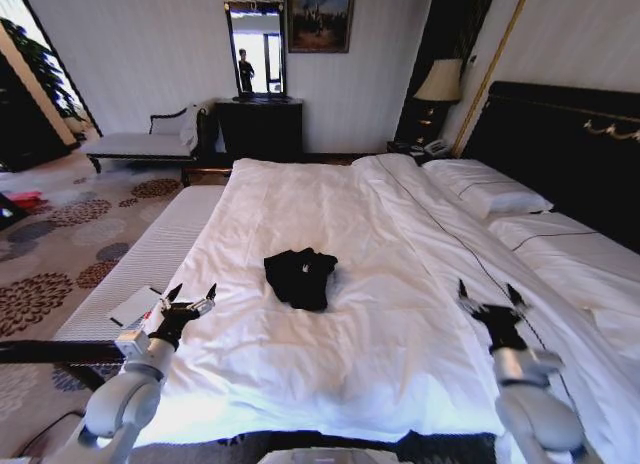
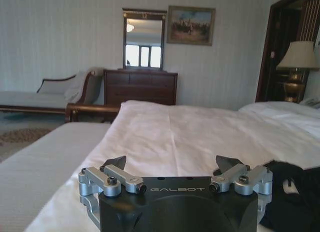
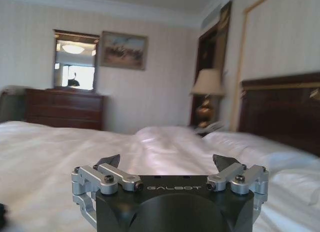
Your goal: Fold the clothes on the bed.
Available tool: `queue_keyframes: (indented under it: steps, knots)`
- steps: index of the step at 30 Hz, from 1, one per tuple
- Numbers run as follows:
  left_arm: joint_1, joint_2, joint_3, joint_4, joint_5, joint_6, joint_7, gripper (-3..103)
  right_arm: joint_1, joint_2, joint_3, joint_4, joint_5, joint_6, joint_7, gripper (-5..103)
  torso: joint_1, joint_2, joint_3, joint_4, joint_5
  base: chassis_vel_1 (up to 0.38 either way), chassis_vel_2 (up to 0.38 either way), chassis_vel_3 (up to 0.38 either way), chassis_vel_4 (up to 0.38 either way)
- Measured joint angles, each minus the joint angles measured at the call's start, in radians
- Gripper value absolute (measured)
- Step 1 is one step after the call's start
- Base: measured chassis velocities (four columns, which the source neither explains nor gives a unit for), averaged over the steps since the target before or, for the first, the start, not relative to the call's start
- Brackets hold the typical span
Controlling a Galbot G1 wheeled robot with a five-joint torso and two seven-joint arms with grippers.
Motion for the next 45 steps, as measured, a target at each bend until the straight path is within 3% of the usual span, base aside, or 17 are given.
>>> queue_keyframes:
  steps: [3, 4, 7, 9, 12, 15, 17, 20, 21, 23, 24, 27, 31, 39, 45]
  knots:
    - [0.019, -0.019, 0.013, 0.000, 0.022, -0.002, 0.005, 100, 0.103, -0.101, -0.045, 0.004, 0.202, -0.099, 0.028, 100, 0.000, 0.000, 0.000, 0.0000, 0.0000, 0.000, 0.000, 0.000, 0.000]
    - [0.019, -0.019, 0.013, 0.000, 0.022, -0.002, 0.005, 100, 0.103, -0.101, -0.045, 0.004, 0.202, -0.099, 0.028, 100, 0.000, 0.000, 0.000, 0.0000, 0.0000, 0.000, 0.000, 0.000, 0.000]
    - [0.023, -0.024, 0.026, -0.002, 0.029, -0.004, 0.007, 100, 0.224, -0.233, -0.100, -0.030, 0.399, -0.163, 0.042, 100, 0.000, 0.000, 0.000, 0.0006, 0.0000, 0.000, 0.000, 0.000, 0.000]
    - [0.015, -0.020, 0.035, -0.001, 0.029, -0.004, 0.006, 100, 0.248, -0.267, -0.112, -0.044, 0.439, -0.171, 0.038, 100, 0.000, 0.000, 0.000, 0.0007, -0.0004, 0.000, 0.000, 0.000, 0.000]
    - [-0.011, -0.011, 0.067, 0.008, 0.030, -0.003, 0.004, 100, 0.328, -0.340, -0.179, -0.107, 0.547, -0.148, 0.030, 100, 0.000, 0.000, 0.000, -0.0013, 0.0002, 0.000, 0.000, 0.000, 0.000]
    - [-0.011, -0.016, 0.078, 0.009, 0.035, -0.003, 0.004, 100, 0.406, -0.365, -0.238, -0.149, 0.584, -0.152, 0.025, 100, 0.000, 0.000, 0.000, -0.0009, 0.0004, 0.000, 0.000, 0.000, 0.000]
    - [-0.003, -0.028, 0.093, 0.013, 0.050, -0.003, 0.004, 100, 0.546, -0.380, -0.351, -0.214, 0.658, -0.193, 0.022, 100, 0.000, 0.000, 0.000, 0.0004, -0.0002, 0.000, 0.000, 0.000, 0.000]
    - [0.000, -0.033, 0.099, 0.013, 0.055, -0.003, 0.004, 100, 0.624, -0.379, -0.426, -0.250, 0.681, -0.232, 0.022, 100, 0.000, 0.000, 0.000, 0.0003, -0.0002, 0.000, 0.000, 0.000, 0.000]
    - [0.001, -0.035, 0.100, 0.013, 0.057, -0.003, 0.004, 100, 0.730, -0.363, -0.525, -0.296, 0.721, -0.288, 0.024, 100, 0.000, 0.000, 0.000, -0.0002, -0.0001, 0.000, 0.000, 0.000, 0.000]
    - [0.003, -0.035, 0.097, 0.011, 0.058, -0.003, 0.004, 100, 0.824, -0.338, -0.602, -0.332, 0.755, -0.331, 0.031, 100, 0.000, 0.000, 0.000, -0.0003, 0.0000, 0.000, 0.000, 0.000, 0.000]
    - [0.003, -0.035, 0.097, 0.011, 0.058, -0.003, 0.004, 100, 0.824, -0.338, -0.602, -0.332, 0.755, -0.331, 0.031, 100, 0.000, 0.000, 0.000, -0.0003, 0.0000, 0.000, 0.000, 0.000, 0.000]
    - [0.012, -0.035, 0.081, 0.005, 0.058, -0.003, 0.003, 100, 1.011, -0.253, -0.763, -0.445, 0.821, -0.405, 0.045, 100, 0.000, 0.000, 0.000, 0.0004, -0.0002, 0.000, 0.000, 0.000, 0.000]
    - [0.020, -0.035, 0.070, 0.004, 0.057, -0.004, 0.003, 100, 1.134, -0.171, -0.869, -0.553, 0.858, -0.478, 0.046, 100, 0.000, 0.000, 0.000, 0.0005, -0.0002, 0.000, 0.000, 0.000, 0.000]
    - [0.020, -0.039, 0.077, 0.013, 0.060, -0.006, 0.004, 100, 1.316, -0.089, -1.025, -0.719, 0.855, -0.553, 0.022, 100, 0.000, 0.000, 0.000, -0.0004, -0.0002, 0.000, 0.000, 0.000, 0.000]
    - [0.017, -0.046, 0.083, 0.028, 0.064, -0.010, 0.005, 100, 1.474, -0.038, -1.186, -0.858, 0.821, -0.617, -0.057, 100, 0.000, 0.000, 0.000, 0.0001, -0.0004, 0.000, 0.000, 0.000, 0.000]
